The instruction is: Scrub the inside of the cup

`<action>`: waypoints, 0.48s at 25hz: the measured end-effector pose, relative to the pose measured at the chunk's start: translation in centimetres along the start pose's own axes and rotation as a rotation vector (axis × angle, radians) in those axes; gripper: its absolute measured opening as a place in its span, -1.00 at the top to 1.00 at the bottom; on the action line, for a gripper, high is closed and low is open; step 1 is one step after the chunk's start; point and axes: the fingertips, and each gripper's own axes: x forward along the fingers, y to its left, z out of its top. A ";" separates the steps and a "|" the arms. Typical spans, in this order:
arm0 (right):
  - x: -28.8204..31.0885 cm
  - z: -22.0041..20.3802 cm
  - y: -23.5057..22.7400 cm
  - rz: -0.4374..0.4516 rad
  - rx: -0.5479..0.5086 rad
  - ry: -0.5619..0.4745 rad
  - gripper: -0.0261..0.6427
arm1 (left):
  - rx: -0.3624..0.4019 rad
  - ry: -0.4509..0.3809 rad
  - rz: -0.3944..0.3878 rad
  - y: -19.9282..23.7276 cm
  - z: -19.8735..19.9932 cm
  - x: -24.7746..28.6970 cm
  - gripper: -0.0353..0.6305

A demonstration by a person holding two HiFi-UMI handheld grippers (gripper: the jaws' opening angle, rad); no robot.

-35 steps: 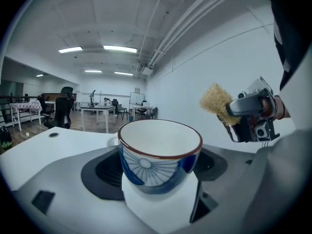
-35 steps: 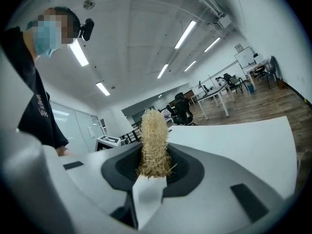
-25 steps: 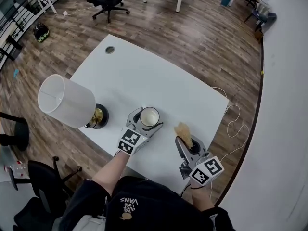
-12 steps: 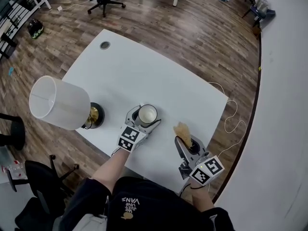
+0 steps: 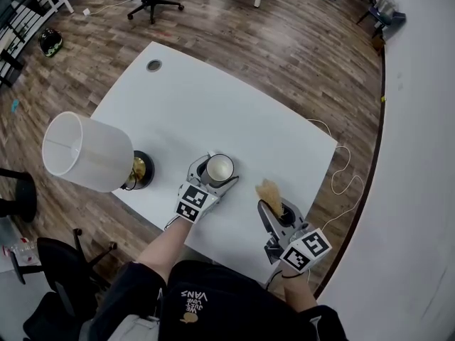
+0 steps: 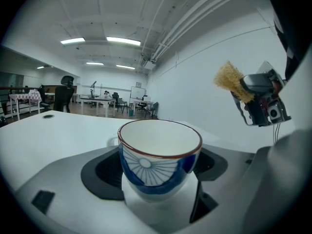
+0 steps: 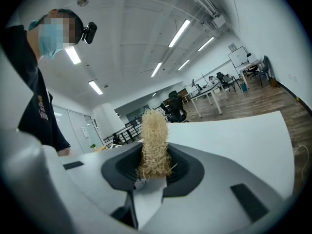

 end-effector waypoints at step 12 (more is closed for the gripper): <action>0.3 0.3 0.7 0.022 -0.008 -0.003 0.62 | 0.046 -0.017 -0.008 -0.1 -0.2 0.2 -0.31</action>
